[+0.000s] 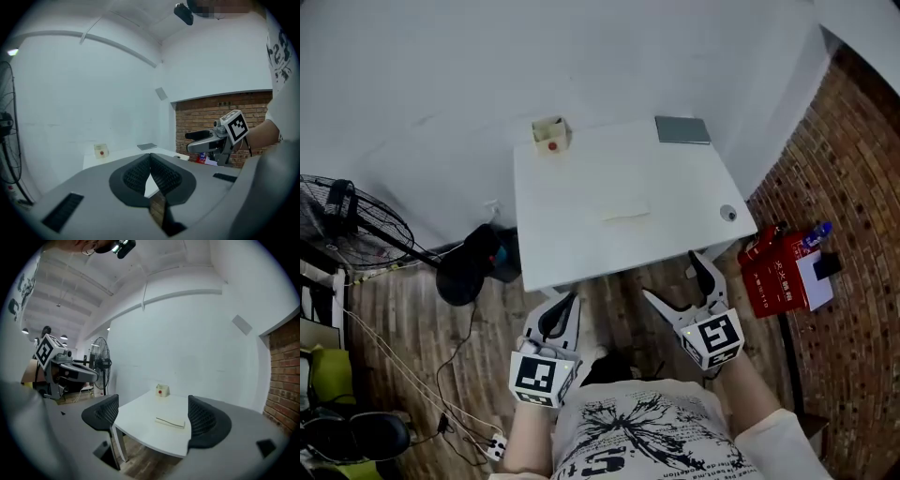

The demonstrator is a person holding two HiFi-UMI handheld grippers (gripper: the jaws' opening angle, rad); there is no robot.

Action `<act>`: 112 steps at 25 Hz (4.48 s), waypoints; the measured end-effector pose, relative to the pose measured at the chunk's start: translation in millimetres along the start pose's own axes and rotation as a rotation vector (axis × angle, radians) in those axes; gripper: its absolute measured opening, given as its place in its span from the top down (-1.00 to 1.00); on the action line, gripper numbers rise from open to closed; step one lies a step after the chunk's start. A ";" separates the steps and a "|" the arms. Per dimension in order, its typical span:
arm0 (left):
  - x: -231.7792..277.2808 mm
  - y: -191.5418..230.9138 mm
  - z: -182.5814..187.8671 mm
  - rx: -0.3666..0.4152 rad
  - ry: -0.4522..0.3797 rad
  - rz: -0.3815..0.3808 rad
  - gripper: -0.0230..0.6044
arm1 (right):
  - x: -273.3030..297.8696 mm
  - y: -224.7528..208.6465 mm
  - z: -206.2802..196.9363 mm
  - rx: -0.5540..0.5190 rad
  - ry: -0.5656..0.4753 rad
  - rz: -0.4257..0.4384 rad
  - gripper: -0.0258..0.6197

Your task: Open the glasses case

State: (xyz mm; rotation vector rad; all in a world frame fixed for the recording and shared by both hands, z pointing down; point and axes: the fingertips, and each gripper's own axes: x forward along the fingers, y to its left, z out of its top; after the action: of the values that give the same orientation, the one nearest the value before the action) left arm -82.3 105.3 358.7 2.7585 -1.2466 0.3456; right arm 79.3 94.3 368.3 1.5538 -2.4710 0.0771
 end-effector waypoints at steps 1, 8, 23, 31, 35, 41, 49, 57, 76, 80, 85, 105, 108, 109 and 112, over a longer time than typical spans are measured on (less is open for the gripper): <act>9.5 1.0 -1.3 0.000 0.007 -0.001 0.88 | 7.6 -7.6 -4.3 0.008 0.017 0.003 -0.52; 79.2 22.2 -20.3 -0.031 0.055 -0.013 0.88 | 68.6 -44.2 -44.2 0.025 0.178 0.036 -0.52; 263.7 105.9 -105.0 -0.134 0.273 -0.100 0.88 | 241.3 -128.7 -153.4 0.017 0.569 0.148 -0.53; 312.6 122.2 -155.4 -0.158 0.417 -0.160 0.88 | 288.5 -149.8 -202.5 -0.003 0.711 0.213 -0.53; 323.4 113.0 -175.7 -0.178 0.484 -0.190 0.88 | 298.7 -152.8 -210.1 -0.033 0.721 0.240 -0.53; 332.0 109.9 -197.4 -0.216 0.536 -0.115 0.88 | 309.3 -153.0 -217.4 -0.155 0.712 0.283 -0.52; 336.9 112.4 -206.7 -0.290 0.557 -0.040 0.88 | 314.0 -147.8 -215.0 -0.215 0.704 0.372 -0.39; 336.9 114.6 -208.7 -0.312 0.553 0.005 0.88 | 315.6 -144.5 -211.4 -0.223 0.723 0.425 -0.26; 336.0 111.9 -205.7 -0.337 0.563 -0.008 0.88 | 337.6 -179.3 -177.9 -0.176 0.671 0.383 0.47; 337.7 111.0 -204.5 -0.340 0.571 -0.006 0.88 | 346.0 -192.9 -176.6 -0.142 0.669 0.366 0.59; 338.9 112.3 -204.1 -0.353 0.570 -0.001 0.88 | 356.6 -198.0 -178.0 -0.146 0.662 0.364 0.63; 349.8 122.4 -205.4 -0.380 0.611 0.029 0.88 | 399.6 -215.0 -202.1 -0.079 0.705 0.293 0.54; 352.8 122.8 -210.0 -0.370 0.633 0.032 0.88 | 402.0 -216.3 -204.8 -0.036 0.709 0.281 0.53; 353.3 121.2 -210.5 -0.364 0.643 0.029 0.88 | 401.7 -216.6 -205.0 -0.027 0.709 0.280 0.53; 354.2 117.9 -209.2 -0.350 0.652 0.022 0.88 | 400.5 -217.3 -205.2 -0.020 0.707 0.280 0.52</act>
State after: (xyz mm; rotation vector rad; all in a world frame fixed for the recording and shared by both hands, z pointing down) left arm 21.3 -193.4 647.1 2.0808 -1.0339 0.8487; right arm 139.7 -322.1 638.0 0.9282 -2.0676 0.5423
